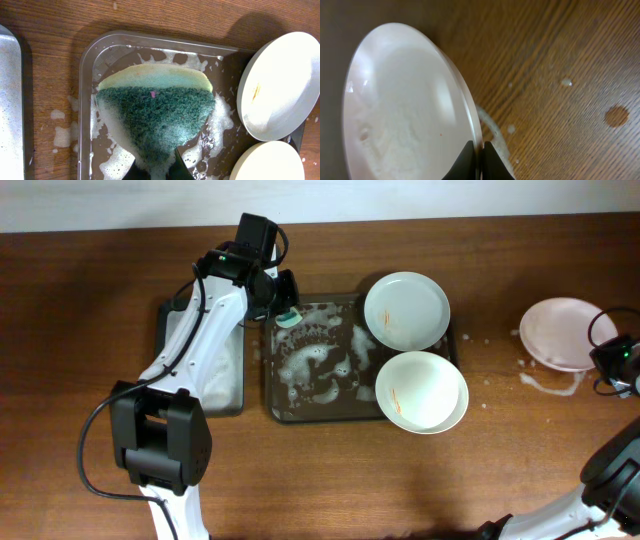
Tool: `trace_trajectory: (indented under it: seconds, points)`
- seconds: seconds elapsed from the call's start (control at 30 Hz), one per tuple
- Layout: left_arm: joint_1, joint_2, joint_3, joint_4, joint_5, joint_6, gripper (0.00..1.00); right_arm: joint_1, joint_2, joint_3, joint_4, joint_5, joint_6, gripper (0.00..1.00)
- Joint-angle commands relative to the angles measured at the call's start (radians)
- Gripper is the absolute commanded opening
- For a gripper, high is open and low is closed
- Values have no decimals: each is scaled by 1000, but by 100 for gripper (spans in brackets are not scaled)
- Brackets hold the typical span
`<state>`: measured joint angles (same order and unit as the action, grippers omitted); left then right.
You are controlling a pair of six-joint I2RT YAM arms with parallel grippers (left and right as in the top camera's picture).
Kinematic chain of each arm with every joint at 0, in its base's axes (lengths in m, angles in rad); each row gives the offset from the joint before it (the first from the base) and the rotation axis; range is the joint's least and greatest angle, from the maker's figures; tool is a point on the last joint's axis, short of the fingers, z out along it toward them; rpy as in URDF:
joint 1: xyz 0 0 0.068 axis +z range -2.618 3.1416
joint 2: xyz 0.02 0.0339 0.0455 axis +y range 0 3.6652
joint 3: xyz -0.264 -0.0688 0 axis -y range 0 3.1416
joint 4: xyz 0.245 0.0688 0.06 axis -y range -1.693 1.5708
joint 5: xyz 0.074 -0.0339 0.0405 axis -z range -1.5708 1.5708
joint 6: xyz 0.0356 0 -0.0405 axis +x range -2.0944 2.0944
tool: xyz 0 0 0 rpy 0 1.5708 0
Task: Clean dirty plates on tray and stack at the side
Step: 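Carry the pink plate right and set it down on the table, then move the right gripper back and grip the white plate rim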
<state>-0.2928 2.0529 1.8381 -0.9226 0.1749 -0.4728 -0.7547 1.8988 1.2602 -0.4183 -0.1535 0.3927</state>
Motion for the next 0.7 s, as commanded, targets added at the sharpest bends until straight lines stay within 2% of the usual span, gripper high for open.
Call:
trace_trajectory:
  seconds: [0.0,0.1,0.13,0.17,0.2,0.23,0.3,0.37,0.5,0.57,0.67]
  points:
    - [-2,-6,6,2,-8,-9,1,18,47,6,-22,9,8,6]
    - [-2,-6,6,2,-7,-9,1,23,53,6,-37,8,9,8]
    - [-2,-6,6,2,-7,-9,1,23,53,6,-38,9,9,19]
    - [-2,-6,6,2,-7,-9,1,22,53,6,-39,8,10,40]
    - [-2,-6,6,2,-7,-9,1,21,53,6,-43,9,10,65]
    - [-2,-6,6,2,-7,-9,0,21,52,10,-54,9,10,80]
    - [-2,-6,6,2,-7,-9,1,21,46,34,-101,8,16,96]
    - [-2,-6,6,2,-7,-9,1,23,27,74,-156,5,17,100]
    - [-2,-6,6,2,-7,-8,0,46,-42,240,-369,-84,-16,98]
    - [-2,-6,6,1,-7,-7,1,74,-71,332,-525,-245,-113,98]
    - [-2,-6,6,2,-7,-5,0,152,-87,355,-698,-303,-214,98]
